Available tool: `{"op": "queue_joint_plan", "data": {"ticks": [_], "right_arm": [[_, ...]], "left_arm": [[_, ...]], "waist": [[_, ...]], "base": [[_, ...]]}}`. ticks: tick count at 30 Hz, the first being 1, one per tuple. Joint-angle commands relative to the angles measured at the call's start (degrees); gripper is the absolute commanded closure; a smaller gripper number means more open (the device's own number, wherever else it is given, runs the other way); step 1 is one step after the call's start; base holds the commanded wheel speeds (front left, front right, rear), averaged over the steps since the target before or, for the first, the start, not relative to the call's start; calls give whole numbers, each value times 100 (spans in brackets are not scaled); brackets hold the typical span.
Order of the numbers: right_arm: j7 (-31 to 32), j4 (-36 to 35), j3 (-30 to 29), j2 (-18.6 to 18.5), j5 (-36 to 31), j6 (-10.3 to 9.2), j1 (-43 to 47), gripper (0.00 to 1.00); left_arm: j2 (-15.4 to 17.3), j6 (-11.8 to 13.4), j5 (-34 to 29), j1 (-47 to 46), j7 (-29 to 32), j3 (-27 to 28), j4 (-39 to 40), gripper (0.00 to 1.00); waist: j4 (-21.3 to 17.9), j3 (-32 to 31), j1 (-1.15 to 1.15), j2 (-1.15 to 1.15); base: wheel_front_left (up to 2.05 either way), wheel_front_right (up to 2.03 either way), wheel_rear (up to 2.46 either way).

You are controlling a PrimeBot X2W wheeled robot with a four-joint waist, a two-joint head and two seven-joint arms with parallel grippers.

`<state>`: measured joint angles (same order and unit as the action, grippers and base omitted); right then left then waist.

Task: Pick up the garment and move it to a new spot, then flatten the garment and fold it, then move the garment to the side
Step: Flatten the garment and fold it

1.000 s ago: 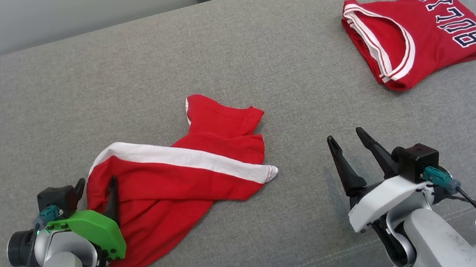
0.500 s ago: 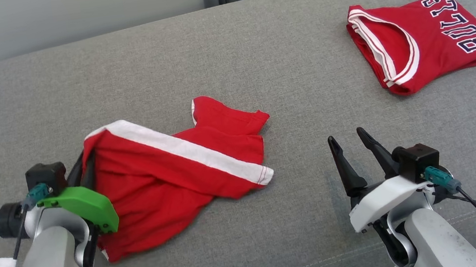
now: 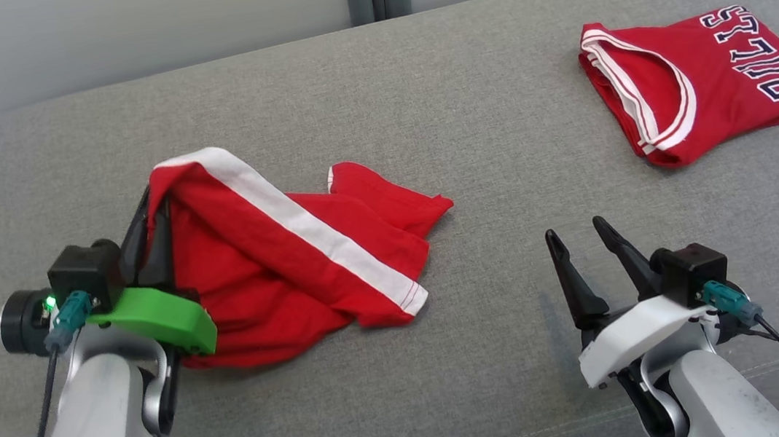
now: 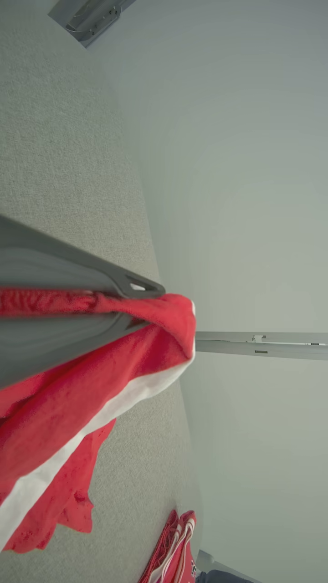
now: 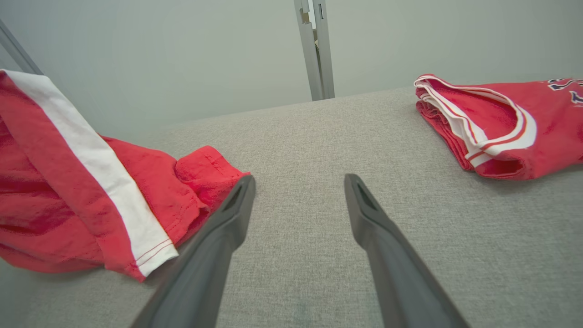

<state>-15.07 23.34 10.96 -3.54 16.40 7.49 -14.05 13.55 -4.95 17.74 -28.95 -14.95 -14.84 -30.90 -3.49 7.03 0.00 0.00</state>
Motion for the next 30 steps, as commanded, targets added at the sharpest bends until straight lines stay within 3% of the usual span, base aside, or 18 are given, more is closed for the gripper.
{"op": "queue_joint_plan", "data": {"ticks": [1,10,16,30], "right_arm": [[-23,-12,9,-4,-35,0,108,0],[-23,-4,-13,-24,-8,0,192,0],[-23,16,-15,-26,-14,0,202,0],[-23,96,40,-51,55,0,185,0]], "left_arm": [[-30,37,-76,362,-21,48,284,100],[-133,162,-300,1602,-21,141,1302,100],[-325,99,-429,2143,-22,82,1700,100],[-779,-66,-520,2866,-22,119,1068,100]], "waist": [[141,-104,0,0],[490,-154,0,0],[674,-182,0,0],[922,-208,0,0]], "base": [[0,0,0],[0,0,0],[0,0,0],[0,0,0]]}}
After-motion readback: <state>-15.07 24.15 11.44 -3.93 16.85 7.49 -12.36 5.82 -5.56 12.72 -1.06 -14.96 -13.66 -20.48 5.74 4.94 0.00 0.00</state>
